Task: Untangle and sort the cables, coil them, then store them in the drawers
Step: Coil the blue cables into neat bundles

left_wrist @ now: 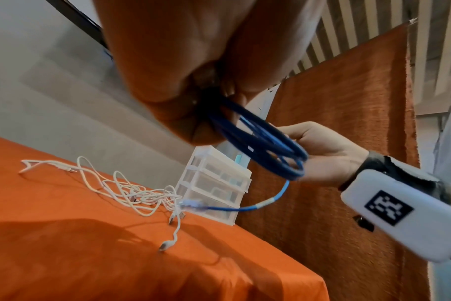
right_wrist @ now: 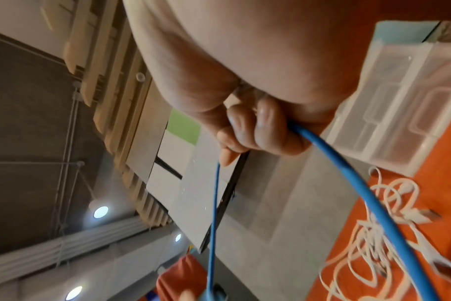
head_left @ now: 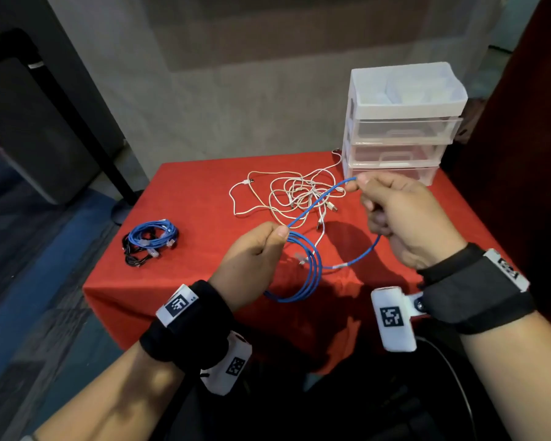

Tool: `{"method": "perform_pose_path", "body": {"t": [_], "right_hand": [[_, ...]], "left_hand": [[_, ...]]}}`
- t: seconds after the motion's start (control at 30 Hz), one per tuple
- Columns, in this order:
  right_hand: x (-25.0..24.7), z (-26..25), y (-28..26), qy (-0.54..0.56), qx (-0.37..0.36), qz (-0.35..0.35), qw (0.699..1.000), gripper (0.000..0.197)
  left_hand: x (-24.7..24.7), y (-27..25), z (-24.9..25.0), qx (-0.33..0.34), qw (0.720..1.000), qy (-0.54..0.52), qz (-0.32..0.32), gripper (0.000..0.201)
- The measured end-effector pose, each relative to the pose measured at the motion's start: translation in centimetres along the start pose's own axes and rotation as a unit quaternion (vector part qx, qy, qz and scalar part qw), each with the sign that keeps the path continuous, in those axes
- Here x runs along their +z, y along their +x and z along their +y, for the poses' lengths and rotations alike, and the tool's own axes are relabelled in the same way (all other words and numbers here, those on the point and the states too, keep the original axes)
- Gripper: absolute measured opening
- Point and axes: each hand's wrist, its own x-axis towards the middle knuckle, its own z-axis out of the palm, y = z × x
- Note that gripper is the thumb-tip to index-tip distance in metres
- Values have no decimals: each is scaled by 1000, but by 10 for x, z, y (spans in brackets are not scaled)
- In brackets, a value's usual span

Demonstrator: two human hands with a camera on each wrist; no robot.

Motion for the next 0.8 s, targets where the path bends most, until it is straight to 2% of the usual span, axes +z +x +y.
{"method": "perform_pose_path", "body": {"t": [0.17, 0.33, 0.4, 0.43, 0.5, 0.53, 0.6, 0.67, 0.73, 0.8], "right_hand": [[-12, -4, 2, -23, -26, 2, 999, 22], [-16, -2, -5, -9, -29, 24, 999, 23], [-15, 2, -11, -59, -47, 14, 997, 23], [-14, 5, -15, -133, -75, 2, 988, 19], [-11, 5, -22, -292, -123, -48, 947, 9], [-10, 6, -24, -347, -126, -77, 926, 24], [-4, 6, -28, -390, -108, -131, 905, 43], [10, 11, -32, -427, -127, -170, 879, 32], [19, 20, -34, -457, -172, -178, 854, 24], [21, 23, -33, -443, -175, -184, 860, 28]], "left_hand": [[-4, 5, -3, -25, 1000, -5, 4, 38], [-1, 5, 0, -33, 999, 31, 16, 36], [-2, 5, 0, -38, 998, 29, 32, 35], [-3, 5, 2, -30, 998, 49, 36, 34], [-4, 2, 5, 20, 990, 133, 29, 32], [-4, 0, 8, 51, 983, 176, 22, 31], [0, -3, 14, 101, 968, 230, 14, 31], [5, -4, 22, 115, 966, 230, 13, 34], [8, -2, 30, 112, 970, 215, 16, 36], [6, 1, 35, 86, 979, 183, 1, 35]]}}
